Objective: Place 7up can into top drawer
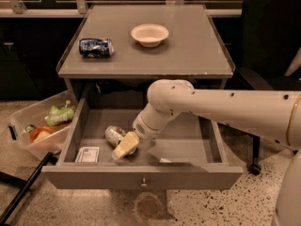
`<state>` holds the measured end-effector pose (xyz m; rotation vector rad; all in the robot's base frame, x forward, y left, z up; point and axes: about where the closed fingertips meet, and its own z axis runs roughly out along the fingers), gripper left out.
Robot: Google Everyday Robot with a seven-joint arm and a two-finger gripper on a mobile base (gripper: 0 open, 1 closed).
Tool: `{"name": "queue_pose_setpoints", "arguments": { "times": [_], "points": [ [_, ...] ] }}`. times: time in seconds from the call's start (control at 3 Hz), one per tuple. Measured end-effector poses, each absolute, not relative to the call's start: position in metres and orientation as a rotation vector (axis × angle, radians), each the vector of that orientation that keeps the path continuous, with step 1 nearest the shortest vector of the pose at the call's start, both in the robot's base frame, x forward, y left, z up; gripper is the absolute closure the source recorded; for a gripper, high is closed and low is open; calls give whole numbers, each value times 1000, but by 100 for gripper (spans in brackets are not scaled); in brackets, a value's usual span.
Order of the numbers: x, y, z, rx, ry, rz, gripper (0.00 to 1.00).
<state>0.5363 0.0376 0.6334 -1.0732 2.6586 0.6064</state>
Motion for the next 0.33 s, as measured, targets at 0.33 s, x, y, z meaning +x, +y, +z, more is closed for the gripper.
{"name": "queue_pose_setpoints", "arguments": {
  "times": [0.33],
  "points": [
    [536, 38, 633, -1073, 2659, 606, 0]
  ]
}}
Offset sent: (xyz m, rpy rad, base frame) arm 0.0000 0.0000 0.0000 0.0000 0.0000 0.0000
